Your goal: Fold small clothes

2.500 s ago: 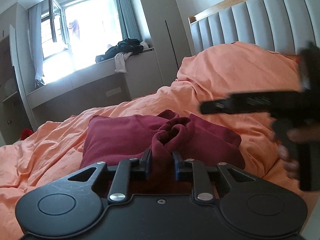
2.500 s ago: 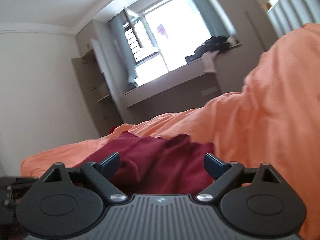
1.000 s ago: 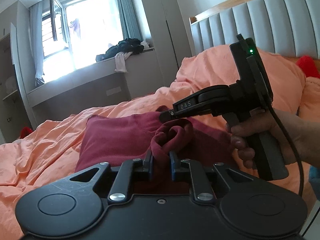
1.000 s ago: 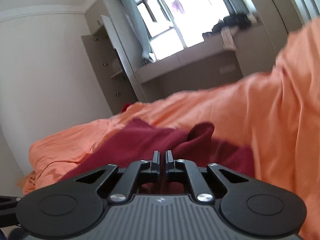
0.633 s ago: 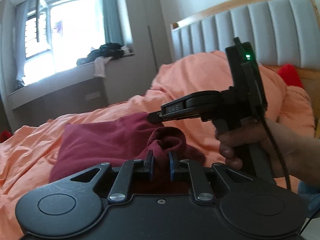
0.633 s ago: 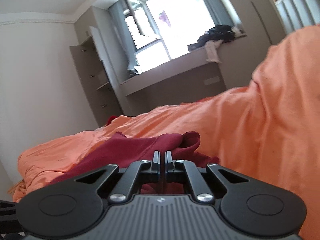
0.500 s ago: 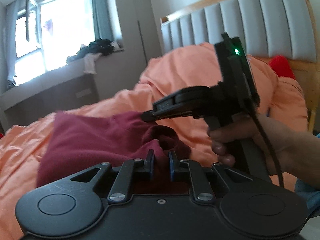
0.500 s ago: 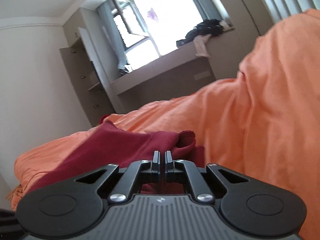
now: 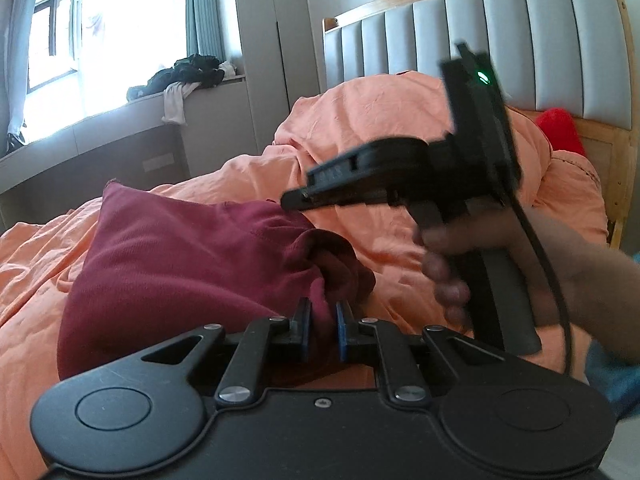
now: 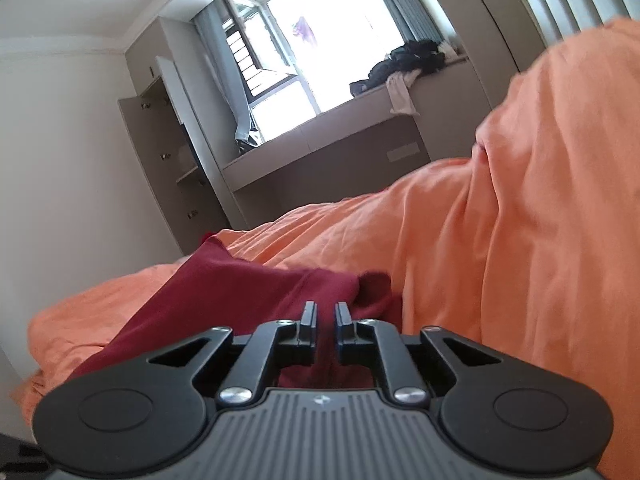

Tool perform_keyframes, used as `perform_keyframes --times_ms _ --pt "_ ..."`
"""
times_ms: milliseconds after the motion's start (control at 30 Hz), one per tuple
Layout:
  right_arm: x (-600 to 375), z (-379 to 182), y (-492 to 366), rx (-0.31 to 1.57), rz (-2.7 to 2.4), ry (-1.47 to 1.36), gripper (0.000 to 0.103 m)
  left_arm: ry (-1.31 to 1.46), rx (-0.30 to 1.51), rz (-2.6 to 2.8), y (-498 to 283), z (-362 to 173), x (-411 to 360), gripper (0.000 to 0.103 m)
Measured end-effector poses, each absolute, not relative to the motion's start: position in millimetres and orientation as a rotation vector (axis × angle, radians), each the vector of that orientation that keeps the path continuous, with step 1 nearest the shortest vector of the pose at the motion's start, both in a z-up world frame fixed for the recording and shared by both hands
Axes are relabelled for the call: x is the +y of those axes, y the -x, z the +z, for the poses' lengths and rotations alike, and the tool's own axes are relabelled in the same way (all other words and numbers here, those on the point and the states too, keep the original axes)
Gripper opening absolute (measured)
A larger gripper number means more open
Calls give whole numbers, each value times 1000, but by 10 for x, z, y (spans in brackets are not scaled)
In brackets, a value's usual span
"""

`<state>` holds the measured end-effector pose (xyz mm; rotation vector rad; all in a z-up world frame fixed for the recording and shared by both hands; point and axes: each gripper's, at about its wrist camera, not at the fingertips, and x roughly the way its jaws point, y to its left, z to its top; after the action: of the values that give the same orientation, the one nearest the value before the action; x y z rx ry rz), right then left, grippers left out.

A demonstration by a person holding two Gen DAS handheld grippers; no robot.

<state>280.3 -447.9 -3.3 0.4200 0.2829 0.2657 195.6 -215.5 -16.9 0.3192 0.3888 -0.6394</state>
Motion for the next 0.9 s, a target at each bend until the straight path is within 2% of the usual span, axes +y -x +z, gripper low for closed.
perform_keyframes --times_ms 67,233,300,333,533,667,800,900 --pt "-4458 11 -2924 303 265 -388 29 -319 388 -639 -1960 -163 -2155 14" --pt "-4435 -51 -3300 412 274 -397 32 -306 391 -633 -1944 -137 -2101 13" --pt "-4432 -83 -3358 422 281 -426 10 -302 392 -631 -1941 -125 -2091 13" --pt "-4431 -70 -3344 410 282 -429 6 -301 389 -629 -1936 -117 -2097 13" --pt "-4432 194 -2978 230 211 -321 5 -293 353 -646 -1870 -25 -2136 13" --pt "-4511 77 -3002 277 190 -342 5 -280 444 -647 -1994 -107 -2231 13" --pt "-4523 -140 -3044 331 194 -378 7 -209 522 -685 -2099 -86 -2147 20" --pt "-4570 -189 -2996 317 192 -432 15 -161 557 -705 -2121 -15 -2047 26"
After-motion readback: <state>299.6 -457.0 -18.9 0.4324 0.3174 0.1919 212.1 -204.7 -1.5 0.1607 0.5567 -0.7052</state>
